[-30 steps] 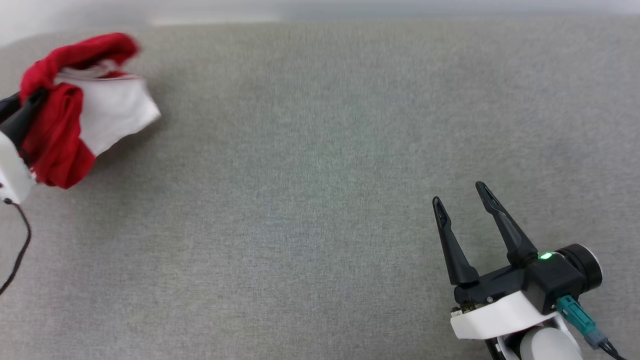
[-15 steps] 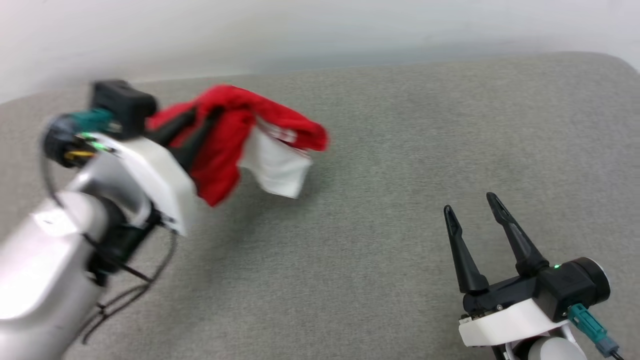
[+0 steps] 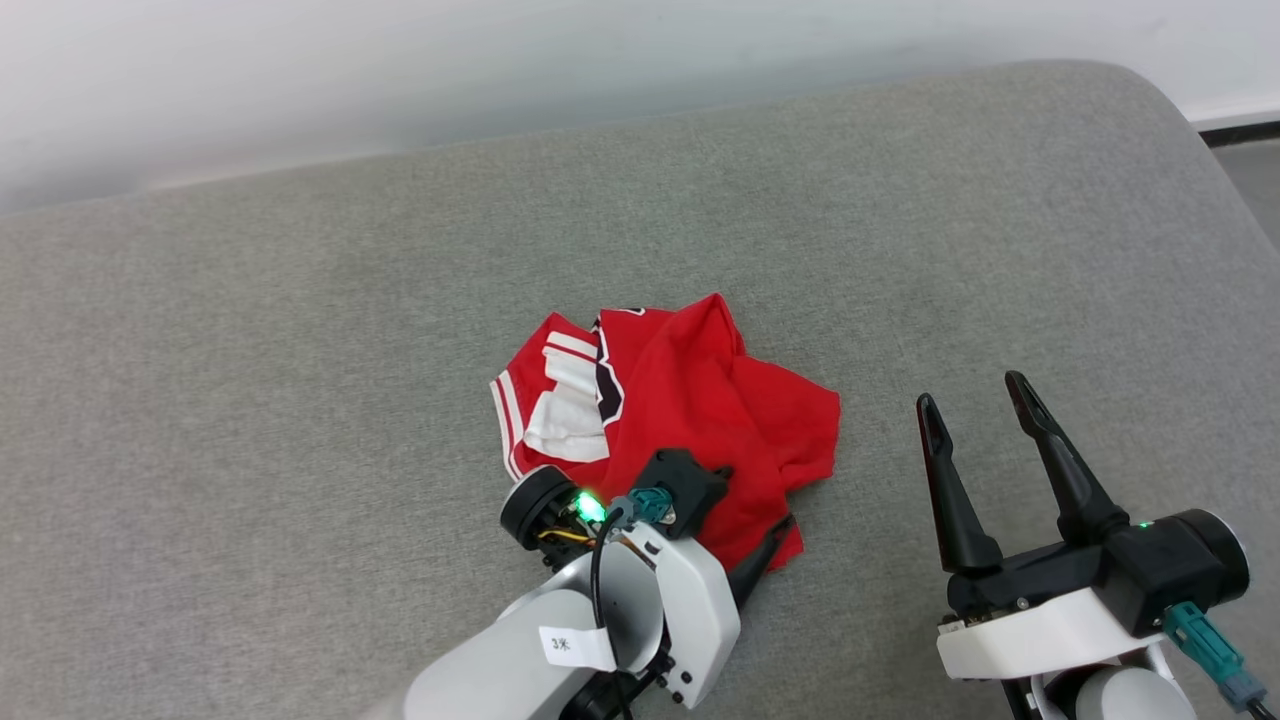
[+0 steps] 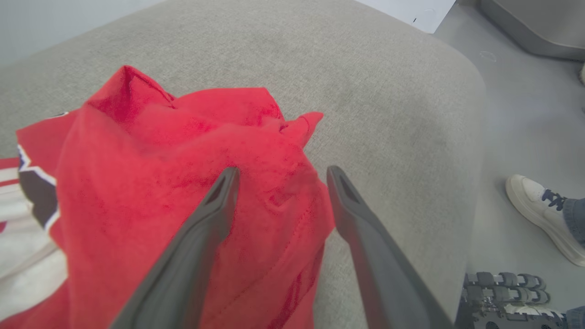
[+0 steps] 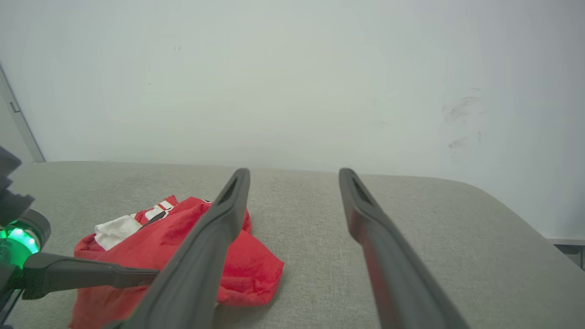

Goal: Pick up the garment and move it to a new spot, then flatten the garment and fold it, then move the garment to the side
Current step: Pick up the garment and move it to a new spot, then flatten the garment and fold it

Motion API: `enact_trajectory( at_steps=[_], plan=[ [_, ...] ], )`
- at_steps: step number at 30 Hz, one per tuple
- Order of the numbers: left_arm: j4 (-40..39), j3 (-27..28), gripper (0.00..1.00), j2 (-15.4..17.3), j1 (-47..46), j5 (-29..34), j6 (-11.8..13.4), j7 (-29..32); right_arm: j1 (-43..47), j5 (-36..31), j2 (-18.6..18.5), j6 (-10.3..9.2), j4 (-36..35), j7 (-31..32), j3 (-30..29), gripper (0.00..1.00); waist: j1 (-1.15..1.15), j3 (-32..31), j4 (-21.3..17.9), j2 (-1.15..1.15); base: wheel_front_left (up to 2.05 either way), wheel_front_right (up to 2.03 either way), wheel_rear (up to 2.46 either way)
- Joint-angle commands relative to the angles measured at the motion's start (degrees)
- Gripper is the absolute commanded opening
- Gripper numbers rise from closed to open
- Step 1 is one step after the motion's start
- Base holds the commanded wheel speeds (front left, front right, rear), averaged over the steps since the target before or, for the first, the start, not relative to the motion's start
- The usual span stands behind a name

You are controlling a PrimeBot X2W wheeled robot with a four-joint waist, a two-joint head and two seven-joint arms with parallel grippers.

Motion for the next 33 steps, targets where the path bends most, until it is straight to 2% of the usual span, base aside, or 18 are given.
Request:
enact_trajectory(
  at_steps=[1,4,8,13,16,20,23,28,33],
  plan=[
    [0.8,0.4,1.00,-0.7,0.4,-0.5,-0.4,-1.6,0.1,-0.3,0.1,-0.02,0.0,-0.1,0.0,1.00,0.00,-0.4,0.5,0.00,0.00,0.00,0.00],
    [1.7,1.6,1.00,-1.4,-0.9,-0.1,-0.5,-5.1,0.6,-0.7,0.1,-0.03,0.2,-0.1,-0.2,1.00,0.00,-1.5,1.5,0.00,0.00,0.00,0.00],
    [1.6,5.1,1.00,-0.5,-2.3,-0.2,0.7,-10.5,1.0,-1.2,0.1,-0.02,0.4,-0.1,-0.3,1.00,0.00,-3.4,3.1,0.00,0.00,0.00,0.00],
    [0.5,11.2,1.00,3.8,-3.2,0.0,3.9,-17.1,1.7,-2.0,0.1,-0.03,0.3,-0.1,-0.6,1.00,0.00,-5.9,5.1,0.00,0.00,0.00,0.00],
    [-1.0,15.0,1.00,7.4,-2.0,0.9,5.8,-19.6,2.4,-2.4,0.1,-0.03,0.1,-0.1,-0.9,1.00,0.00,-7.0,6.3,0.00,0.00,0.00,0.00],
    [-4.4,19.7,1.00,12.0,1.9,2.8,7.8,-20.7,2.9,-3.0,0.1,-0.03,-0.4,-0.1,-1.3,1.00,0.00,-7.9,7.5,0.00,0.00,0.00,0.00],
    [-9.8,24.9,1.00,13.3,7.3,5.2,9.6,-20.8,3.5,-3.3,0.1,-0.03,-0.8,-0.1,-1.4,1.00,0.00,-8.3,8.1,0.00,0.00,0.00,0.00],
    [-18.1,32.2,1.00,12.1,18.8,11.3,11.3,-20.7,4.2,-3.2,0.1,-0.03,-1.2,-0.1,-1.4,1.00,0.00,-8.6,8.9,0.00,0.00,0.00,0.00],
    [-22.4,36.9,1.00,7.4,28.4,15.4,9.5,-20.7,5.0,-3.2,0.1,-0.03,-1.2,-0.1,-1.2,1.00,0.00,-8.8,9.5,0.00,0.00,0.00,0.00]
  ],
)
